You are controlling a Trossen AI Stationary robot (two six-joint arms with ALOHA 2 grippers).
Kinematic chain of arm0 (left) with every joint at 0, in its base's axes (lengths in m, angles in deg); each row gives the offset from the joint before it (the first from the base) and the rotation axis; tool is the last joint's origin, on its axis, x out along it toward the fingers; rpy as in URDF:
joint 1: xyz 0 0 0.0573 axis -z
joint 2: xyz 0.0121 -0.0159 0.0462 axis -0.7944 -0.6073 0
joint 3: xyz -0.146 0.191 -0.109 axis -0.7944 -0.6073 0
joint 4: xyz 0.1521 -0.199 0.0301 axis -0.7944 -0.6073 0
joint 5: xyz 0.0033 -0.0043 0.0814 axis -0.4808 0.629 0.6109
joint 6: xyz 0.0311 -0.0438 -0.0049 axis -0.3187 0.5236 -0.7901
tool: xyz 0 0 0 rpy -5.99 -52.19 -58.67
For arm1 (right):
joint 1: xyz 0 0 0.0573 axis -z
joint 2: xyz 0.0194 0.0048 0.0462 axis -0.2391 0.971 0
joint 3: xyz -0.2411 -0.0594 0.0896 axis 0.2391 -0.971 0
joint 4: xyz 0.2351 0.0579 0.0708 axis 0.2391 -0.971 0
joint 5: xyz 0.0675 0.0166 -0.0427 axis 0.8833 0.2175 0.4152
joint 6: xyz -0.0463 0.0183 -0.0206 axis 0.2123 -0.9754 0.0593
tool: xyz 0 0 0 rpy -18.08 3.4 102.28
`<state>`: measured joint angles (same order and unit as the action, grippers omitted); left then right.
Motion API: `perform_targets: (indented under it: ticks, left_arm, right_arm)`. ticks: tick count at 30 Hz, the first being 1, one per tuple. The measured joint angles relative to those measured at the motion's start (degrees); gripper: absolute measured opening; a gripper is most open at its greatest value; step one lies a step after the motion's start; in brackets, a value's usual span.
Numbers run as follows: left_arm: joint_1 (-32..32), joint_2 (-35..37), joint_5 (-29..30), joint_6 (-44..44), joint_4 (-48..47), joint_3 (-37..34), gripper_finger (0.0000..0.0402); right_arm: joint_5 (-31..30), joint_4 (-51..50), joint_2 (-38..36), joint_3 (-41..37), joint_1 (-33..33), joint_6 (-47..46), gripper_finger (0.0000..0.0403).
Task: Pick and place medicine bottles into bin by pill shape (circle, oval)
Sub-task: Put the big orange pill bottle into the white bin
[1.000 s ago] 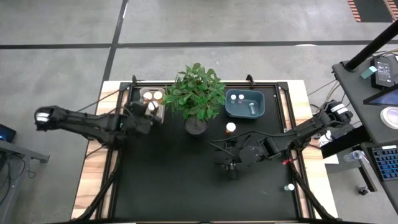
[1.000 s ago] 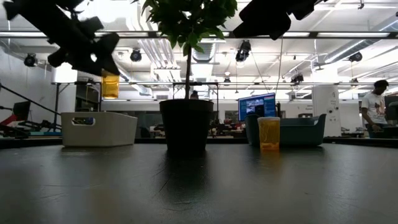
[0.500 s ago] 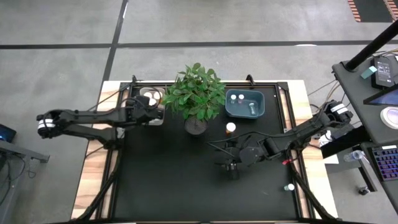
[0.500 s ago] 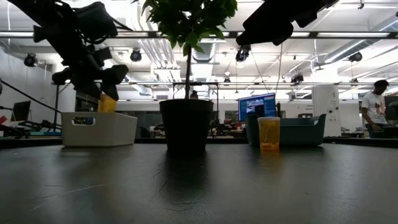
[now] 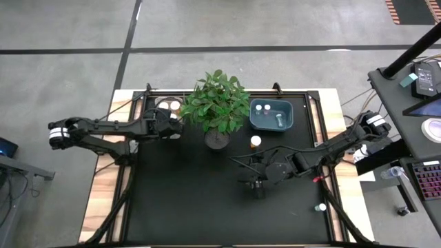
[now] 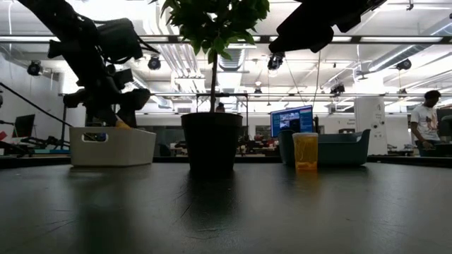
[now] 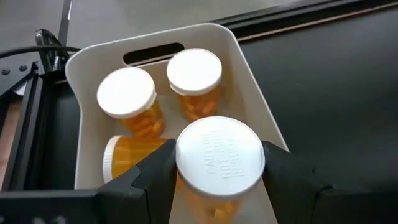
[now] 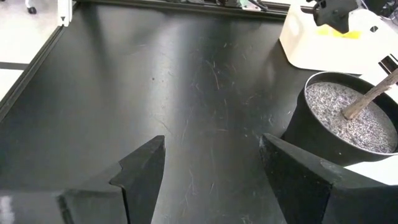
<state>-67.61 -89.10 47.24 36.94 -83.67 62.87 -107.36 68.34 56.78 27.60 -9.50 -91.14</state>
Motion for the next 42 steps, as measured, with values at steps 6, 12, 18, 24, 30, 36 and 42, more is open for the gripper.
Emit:
perform_targets:
  ticks: [6,12,18,24,30,36,42]
  left_arm:
    - [0.0,-1.98,-0.13,0.01,2.03,0.0,0.0186]
    - [0.0,-3.65,-0.58,0.08,3.22,-0.03,0.0191]
    - [0.0,-4.62,-1.72,0.17,3.79,-0.05,0.0228]
    - [0.0,-3.95,-1.87,0.01,3.99,-0.06,0.0245]
    - [0.0,-2.95,-2.42,-2.02,3.36,0.21,0.0247]
    - [0.76,1.28,-5.71,-6.71,2.42,2.45,0.0247]
    - [4.13,8.68,-5.81,-7.7,2.4,3.08,0.0246]
  right_arm:
    - [0.0,0.39,0.0,0.0,0.0,0.15,0.0253]
    - [0.0,0.42,0.0,0.0,0.0,0.15,0.0254]
    - [0.0,0.42,0.0,0.0,0.0,0.15,0.0253]
    - [0.0,0.42,0.0,0.0,0.01,0.15,0.0254]
    - [0.0,0.43,0.0,0.0,0.02,0.15,0.0253]
    - [0.0,0.38,-0.25,0.0,0.0,-0.15,0.0254]
    - [0.0,-1.64,-1.53,0.0,-0.02,-2.17,0.0253]
